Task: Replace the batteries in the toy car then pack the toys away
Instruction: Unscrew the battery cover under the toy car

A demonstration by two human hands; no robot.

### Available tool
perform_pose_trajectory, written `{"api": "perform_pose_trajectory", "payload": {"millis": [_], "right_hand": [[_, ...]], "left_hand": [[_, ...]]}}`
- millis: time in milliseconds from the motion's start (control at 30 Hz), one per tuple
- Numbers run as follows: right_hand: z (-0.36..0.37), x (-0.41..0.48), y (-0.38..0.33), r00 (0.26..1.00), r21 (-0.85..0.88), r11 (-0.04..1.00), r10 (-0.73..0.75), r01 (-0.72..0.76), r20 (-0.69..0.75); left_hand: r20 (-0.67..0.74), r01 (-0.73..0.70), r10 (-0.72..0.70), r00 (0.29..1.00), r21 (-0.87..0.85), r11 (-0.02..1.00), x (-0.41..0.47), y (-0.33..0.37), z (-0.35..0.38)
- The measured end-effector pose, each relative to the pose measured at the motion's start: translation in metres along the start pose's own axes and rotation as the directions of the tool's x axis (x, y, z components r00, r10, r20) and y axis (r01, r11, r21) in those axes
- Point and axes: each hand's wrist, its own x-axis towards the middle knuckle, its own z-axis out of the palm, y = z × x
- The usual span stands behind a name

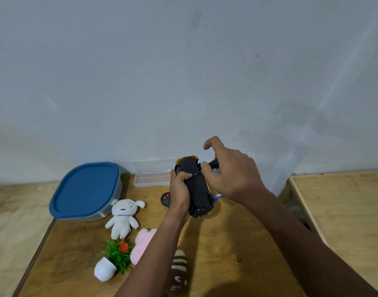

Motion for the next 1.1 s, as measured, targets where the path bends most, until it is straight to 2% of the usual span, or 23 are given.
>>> {"api": "perform_pose_trajectory", "payload": {"millis": [100,300,500,767,1000,1100], "right_hand": [[0.0045,0.0008,0.0042,0.999,-0.022,1.0,0.003,-0.004,-0.032],[-0.0005,-0.0014,0.0018,1.0,0.081,0.997,0.009,-0.011,0.018],[0.0023,0.0011,0.0041,0.999,0.036,0.998,0.044,-0.044,0.004],[-0.0007,0.001,0.0046,0.998,0.132,0.989,0.061,-0.06,0.001],[-0.0014,0.0041,0.0048,0.998,0.006,1.0,0.03,-0.029,-0.063],[0.001,0.0032,0.0052,0.998,0.019,0.999,0.035,-0.034,-0.05]], "left_hand": [[0.005,-0.009,0.009,1.0,-0.013,1.0,-0.0005,-0.0009,0.0],[-0.012,-0.002,0.001,1.0,-0.02,1.0,-0.0004,-0.0008,-0.0013],[0.021,-0.005,0.005,1.0,-0.011,1.0,0.0007,-0.0025,-0.0026],[0.018,-0.002,0.002,1.0,-0.026,1.0,0.0081,0.0002,-0.0043],[0.065,-0.011,0.014,0.998,-0.046,0.999,0.0083,-0.0016,-0.0035],[0.064,-0.004,0.008,0.998,-0.072,0.997,0.0086,-0.003,-0.0055]]}}
